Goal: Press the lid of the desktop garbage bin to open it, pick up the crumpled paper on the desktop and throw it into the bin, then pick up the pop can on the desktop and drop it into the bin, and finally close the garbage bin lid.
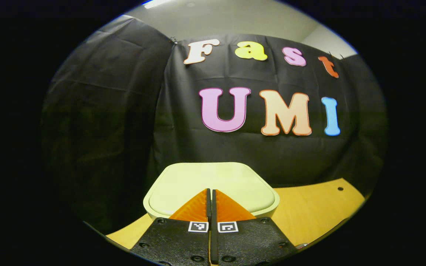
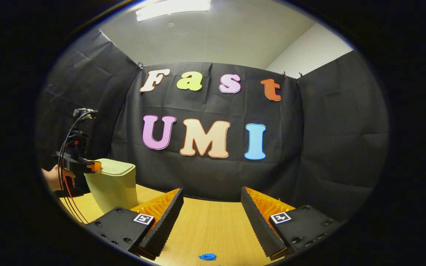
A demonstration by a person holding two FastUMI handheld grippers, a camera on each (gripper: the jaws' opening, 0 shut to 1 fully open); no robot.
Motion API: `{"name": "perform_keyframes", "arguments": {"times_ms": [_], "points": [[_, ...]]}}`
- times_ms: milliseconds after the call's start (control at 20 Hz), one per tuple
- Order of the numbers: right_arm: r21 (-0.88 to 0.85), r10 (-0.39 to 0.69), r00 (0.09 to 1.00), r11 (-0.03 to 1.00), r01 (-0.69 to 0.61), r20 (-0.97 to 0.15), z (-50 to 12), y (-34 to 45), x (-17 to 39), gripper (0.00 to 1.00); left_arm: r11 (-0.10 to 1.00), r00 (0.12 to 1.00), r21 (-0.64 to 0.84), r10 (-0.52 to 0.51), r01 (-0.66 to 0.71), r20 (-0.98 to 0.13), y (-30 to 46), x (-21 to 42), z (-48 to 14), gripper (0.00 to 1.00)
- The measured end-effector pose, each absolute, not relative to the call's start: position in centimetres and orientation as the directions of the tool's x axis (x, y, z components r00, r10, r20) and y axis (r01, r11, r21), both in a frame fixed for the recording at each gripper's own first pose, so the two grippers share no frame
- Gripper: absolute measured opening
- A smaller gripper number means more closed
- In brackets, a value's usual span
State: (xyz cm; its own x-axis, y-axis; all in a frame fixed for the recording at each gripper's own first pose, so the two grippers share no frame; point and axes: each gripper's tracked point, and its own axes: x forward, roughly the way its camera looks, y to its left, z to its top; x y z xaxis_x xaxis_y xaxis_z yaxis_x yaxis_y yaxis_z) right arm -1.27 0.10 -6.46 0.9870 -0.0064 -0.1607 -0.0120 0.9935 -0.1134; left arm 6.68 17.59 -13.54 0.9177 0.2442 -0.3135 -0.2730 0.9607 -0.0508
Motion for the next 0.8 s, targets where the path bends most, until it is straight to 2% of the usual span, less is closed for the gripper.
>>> {"name": "perform_keyframes", "arguments": {"times_ms": [200, 500, 550, 600, 700, 800], "points": [[-0.094, 0.005, 0.985, 0.995, -0.022, -0.171, -6.6, 0.4, -1.0, 0.98, 0.964, 0.924, 0.056, 0.267, -0.261, -0.275, 17.2, 6.6, -13.8, 0.00], [-0.076, 0.017, 0.988, 0.997, -0.029, -0.157, -6.3, -0.1, -0.3, 0.98, 0.977, 0.956, 0.074, 0.210, -0.199, -0.204, 16.4, 7.0, -11.4, 0.00], [-0.071, 0.022, 0.987, 0.997, -0.034, -0.158, -6.3, -0.2, -0.1, 0.98, 0.978, 0.962, 0.076, 0.205, -0.194, -0.179, 16.2, 7.0, -10.4, 0.10], [-0.068, 0.028, 0.987, 0.997, -0.039, -0.161, -6.5, -0.2, 0.0, 0.98, 0.980, 0.970, 0.077, 0.194, -0.184, -0.148, 15.9, 7.0, -9.2, 0.14], [-0.065, 0.038, 0.985, 0.997, -0.050, -0.171, -6.9, -0.5, 0.4, 0.98, 0.981, 0.979, 0.073, 0.185, -0.179, -0.088, 14.9, 7.3, -6.8, 0.30], [-0.053, 0.056, 0.980, 0.996, -0.067, -0.189, -7.6, -0.5, 0.9, 0.98, 0.983, 0.983, 0.088, 0.169, -0.164, -0.064, 13.7, 7.0, -5.5, 0.52]]}}
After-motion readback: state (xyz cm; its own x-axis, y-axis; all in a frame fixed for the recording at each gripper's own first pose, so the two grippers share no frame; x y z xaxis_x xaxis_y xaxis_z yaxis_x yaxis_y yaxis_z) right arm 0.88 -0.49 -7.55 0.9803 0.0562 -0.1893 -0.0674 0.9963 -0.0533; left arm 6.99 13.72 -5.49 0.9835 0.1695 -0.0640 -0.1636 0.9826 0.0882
